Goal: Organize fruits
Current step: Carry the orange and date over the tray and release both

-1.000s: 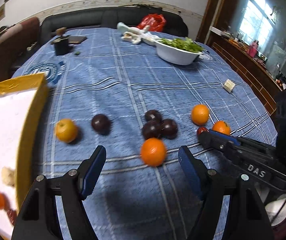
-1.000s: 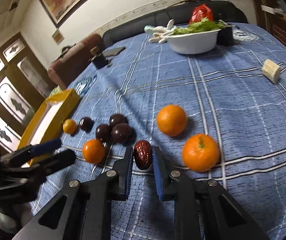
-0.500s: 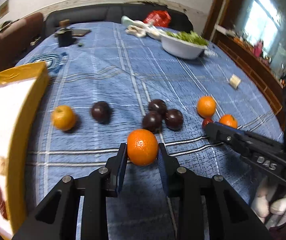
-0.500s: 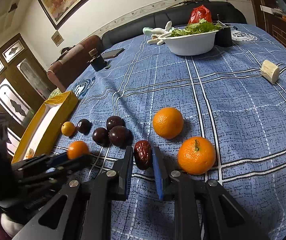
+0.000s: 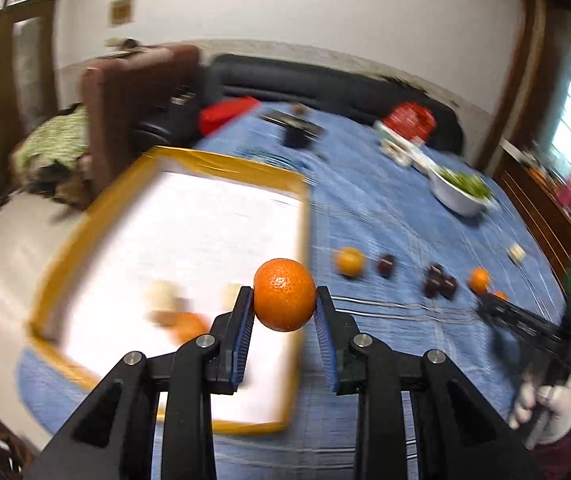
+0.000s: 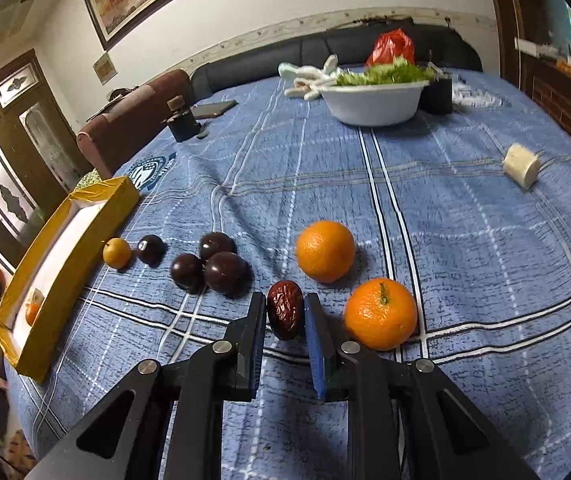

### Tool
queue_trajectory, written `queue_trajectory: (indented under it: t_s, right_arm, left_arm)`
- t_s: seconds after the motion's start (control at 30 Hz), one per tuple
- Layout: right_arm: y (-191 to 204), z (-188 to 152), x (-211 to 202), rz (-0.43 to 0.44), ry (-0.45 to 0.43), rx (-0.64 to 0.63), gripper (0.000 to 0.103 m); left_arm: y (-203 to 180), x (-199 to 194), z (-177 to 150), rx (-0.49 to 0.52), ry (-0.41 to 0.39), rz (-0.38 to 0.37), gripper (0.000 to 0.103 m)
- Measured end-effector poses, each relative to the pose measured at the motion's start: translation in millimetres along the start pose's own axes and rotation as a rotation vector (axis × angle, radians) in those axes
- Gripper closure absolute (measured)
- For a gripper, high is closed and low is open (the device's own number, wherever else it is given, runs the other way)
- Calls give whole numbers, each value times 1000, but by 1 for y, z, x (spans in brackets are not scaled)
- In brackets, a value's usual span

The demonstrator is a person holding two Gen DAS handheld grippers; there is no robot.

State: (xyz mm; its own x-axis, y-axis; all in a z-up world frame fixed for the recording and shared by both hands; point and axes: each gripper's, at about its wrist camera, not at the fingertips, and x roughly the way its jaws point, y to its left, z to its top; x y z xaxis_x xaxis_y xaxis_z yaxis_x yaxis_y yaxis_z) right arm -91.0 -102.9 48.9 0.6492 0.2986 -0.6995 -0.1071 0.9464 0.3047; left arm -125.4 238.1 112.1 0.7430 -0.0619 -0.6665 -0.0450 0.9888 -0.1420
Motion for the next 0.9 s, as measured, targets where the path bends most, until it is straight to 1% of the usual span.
queue_trajectory:
  t_s: [0.1, 0.2, 0.23, 0.33, 0.4, 0.43, 0.5, 0.57, 0.67, 0.77, 0.8, 0.83, 0.9]
  right_arm:
    - [23, 5, -22, 64, -24, -21, 82]
    - [60, 15, -42, 106, -58, -93, 81]
    - [79, 22, -49, 127, -68, -127, 81]
    - [124, 39, -54, 190, -70, -193, 81]
    - [153, 49, -48, 240, -46, -221, 81]
    - [172, 54, -40, 270, -19, -236, 81]
    - [198, 56, -24, 290, 19, -262, 81]
    - [225, 53, 2, 310, 78, -279, 81]
    - [250, 47, 44, 351, 176, -253, 81]
    - [270, 43, 80, 367, 247, -247, 81]
    - [275, 42, 90, 364, 263, -248, 81]
    - [281, 40, 100, 359, 280, -252, 81]
    - [288, 38, 115, 340, 303, -260, 81]
  left_arm:
    - [38, -8, 2, -60, -18, 41, 74]
    - [67, -8, -2, -120, -12, 61, 74]
    - [77, -5, -4, -145, -3, 65, 74]
    - [91, 5, -9, -164, 26, 73, 74]
    - [97, 14, -11, -155, 43, 91, 74]
    - [101, 20, -11, -153, 54, 103, 74]
    - [106, 29, -12, -158, 70, 108, 74]
    - [113, 38, -13, -167, 84, 113, 74]
    - [120, 48, -12, -167, 90, 134, 74]
    - [125, 50, -13, -194, 90, 114, 73]
    - [127, 48, -13, -206, 81, 98, 69]
    - [129, 46, -13, -216, 76, 84, 59]
    - [133, 39, -14, -251, 55, 59, 48]
